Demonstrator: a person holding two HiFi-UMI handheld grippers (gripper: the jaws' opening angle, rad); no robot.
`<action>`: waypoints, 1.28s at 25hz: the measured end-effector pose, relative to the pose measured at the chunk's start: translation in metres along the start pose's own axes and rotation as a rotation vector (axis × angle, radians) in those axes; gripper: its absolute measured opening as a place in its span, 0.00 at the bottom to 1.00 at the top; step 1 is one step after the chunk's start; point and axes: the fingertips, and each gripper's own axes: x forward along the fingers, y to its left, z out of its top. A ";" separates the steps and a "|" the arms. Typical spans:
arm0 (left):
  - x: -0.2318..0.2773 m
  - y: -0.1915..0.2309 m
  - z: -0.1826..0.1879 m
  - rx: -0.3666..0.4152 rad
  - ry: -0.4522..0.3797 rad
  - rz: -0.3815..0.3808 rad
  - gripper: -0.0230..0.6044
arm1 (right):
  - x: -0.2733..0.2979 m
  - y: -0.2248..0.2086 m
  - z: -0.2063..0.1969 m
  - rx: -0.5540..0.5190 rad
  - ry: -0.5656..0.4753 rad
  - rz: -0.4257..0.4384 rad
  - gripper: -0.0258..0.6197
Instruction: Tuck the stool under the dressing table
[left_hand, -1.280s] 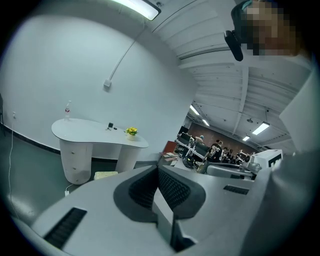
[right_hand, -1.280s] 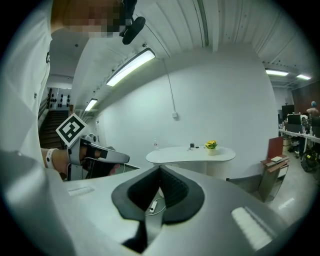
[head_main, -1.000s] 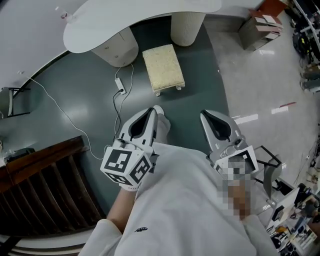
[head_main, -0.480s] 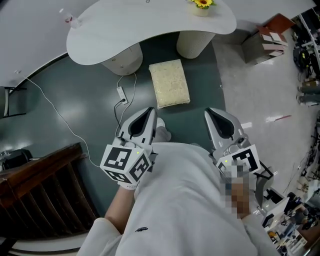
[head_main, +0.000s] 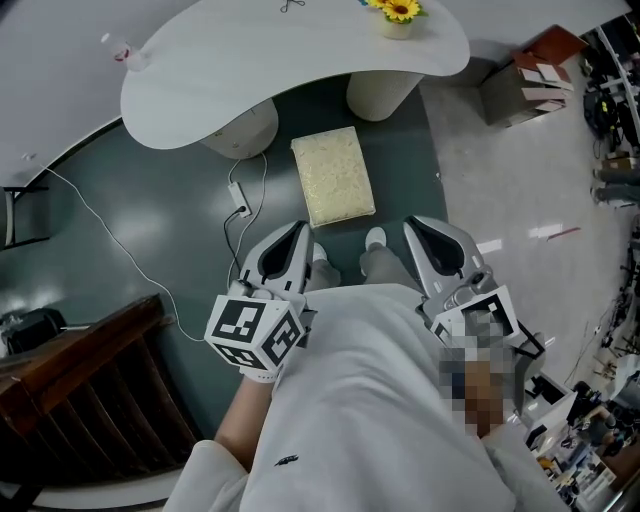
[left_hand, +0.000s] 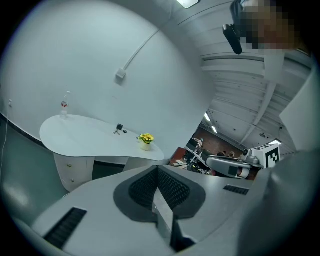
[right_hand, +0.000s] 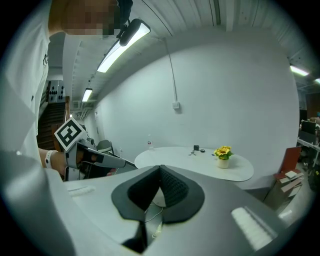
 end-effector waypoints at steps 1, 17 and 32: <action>0.004 -0.002 0.000 -0.003 -0.002 0.005 0.05 | 0.001 -0.005 0.001 -0.003 0.000 0.006 0.06; 0.060 -0.022 -0.022 -0.180 -0.004 0.220 0.05 | 0.036 -0.067 0.002 -0.050 0.058 0.334 0.06; 0.108 0.021 -0.107 -0.483 -0.075 0.412 0.06 | 0.101 -0.080 -0.077 -0.142 0.130 0.594 0.06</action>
